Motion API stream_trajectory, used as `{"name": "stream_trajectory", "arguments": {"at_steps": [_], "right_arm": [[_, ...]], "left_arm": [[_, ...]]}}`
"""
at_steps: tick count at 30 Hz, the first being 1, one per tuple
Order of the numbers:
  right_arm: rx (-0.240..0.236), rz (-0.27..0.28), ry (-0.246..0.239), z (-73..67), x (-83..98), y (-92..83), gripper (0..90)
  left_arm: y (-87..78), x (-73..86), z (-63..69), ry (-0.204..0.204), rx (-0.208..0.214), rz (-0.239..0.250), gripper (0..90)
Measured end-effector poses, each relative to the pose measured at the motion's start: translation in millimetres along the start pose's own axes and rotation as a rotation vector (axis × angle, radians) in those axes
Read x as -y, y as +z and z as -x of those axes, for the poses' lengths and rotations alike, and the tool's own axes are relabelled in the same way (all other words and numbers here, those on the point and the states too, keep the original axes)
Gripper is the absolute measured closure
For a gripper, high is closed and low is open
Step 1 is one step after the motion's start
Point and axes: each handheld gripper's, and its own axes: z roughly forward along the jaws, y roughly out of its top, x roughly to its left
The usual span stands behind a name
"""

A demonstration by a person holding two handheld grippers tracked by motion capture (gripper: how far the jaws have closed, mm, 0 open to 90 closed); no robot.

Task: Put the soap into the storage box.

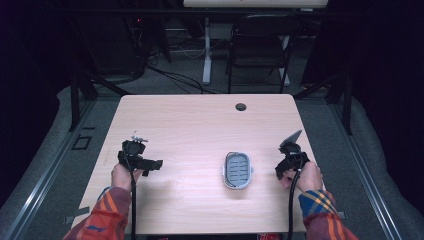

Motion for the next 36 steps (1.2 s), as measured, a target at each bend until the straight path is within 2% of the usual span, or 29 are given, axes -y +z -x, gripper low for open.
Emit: {"name": "stream_trajectory", "arguments": {"at_steps": [5, 6, 8, 9, 11, 16, 18, 19, 20, 21, 22, 23, 26, 29, 30, 34, 35, 36], "right_arm": [[0.002, 0.024, -0.004, -3.2, 1.0, 2.4, 37.0], [0.005, 0.008, -0.02, -3.0, 0.3, 1.4, 37.0], [0.017, 0.013, -0.031, -4.1, 0.7, 2.1, 37.0], [0.022, -0.008, -0.047, -3.9, -0.2, 0.6, 37.1], [0.018, 0.014, -0.035, -5.1, 0.4, 2.4, 37.2], [0.019, 0.019, -0.043, -5.4, 0.1, -0.7, 37.4], [0.031, -0.002, -0.064, -4.6, -0.4, -4.7, 37.4], [0.013, 0.012, -0.051, -4.4, 0.2, -5.1, 37.4], [0.018, 0.014, -0.058, -3.5, 0.0, -7.4, 37.4], [0.009, 0.043, -0.036, -4.0, 0.9, -7.9, 37.5], [0.015, 0.026, -0.052, -2.5, 0.0, -11.9, 37.5], [0.01, 0.049, -0.045, -2.1, 0.5, -12.5, 37.5], [-0.005, 0.065, -0.043, -1.1, 0.5, -16.6, 37.5], [-0.01, 0.06, -0.047, -1.4, 0.0, -19.0, 37.5], [-0.025, 0.057, -0.048, -0.7, -0.2, -19.9, 37.5], [-0.022, 0.058, -0.048, 0.7, -0.6, -27.0, 37.5], [-0.024, 0.047, -0.065, 2.3, -1.5, -29.4, 37.5], [-0.034, 0.065, -0.038, 1.0, -1.0, -29.9, 37.5]], "left_arm": [[-1.3, 0.4, 0.3, -0.004, -0.003, 0.008, 0.5], [-0.8, 0.5, 0.5, -0.005, -0.006, 0.01, 0.5], [-0.5, 0.3, 0.7, -0.004, -0.006, 0.006, 0.5], [-0.3, 0.1, 0.8, 0.0, -0.005, 0.004, 0.5], [-0.4, 0.0, 0.8, 0.005, -0.004, 0.004, 0.5], [-0.7, 0.2, 0.9, 0.003, -0.002, 0.005, 0.5], [-0.6, 0.2, 1.2, 0.006, -0.003, 0.006, 0.5], [-0.7, 0.1, 1.2, 0.007, -0.002, 0.004, 0.5], [-0.4, 0.0, 1.4, 0.007, -0.002, 0.005, 0.5], [-0.3, 0.0, 1.4, 0.007, -0.002, 0.006, 0.5], [-0.2, -0.1, 1.4, 0.007, -0.002, 0.005, 0.5], [0.0, -0.1, 1.5, 0.006, -0.001, 0.004, 0.5], [0.1, -0.2, 1.8, 0.007, 0.0, 0.004, 0.5], [-0.1, -0.3, 2.0, 0.012, 0.002, 0.006, 0.5], [0.1, -0.3, 2.1, 0.015, 0.004, 0.002, 0.5], [0.2, -0.8, 2.4, 0.02, 0.008, -0.001, 0.4], [0.2, -0.8, 2.5, 0.02, 0.008, -0.001, 0.4], [-0.3, -0.8, 2.5, 0.023, 0.007, -0.001, 0.4]]}}
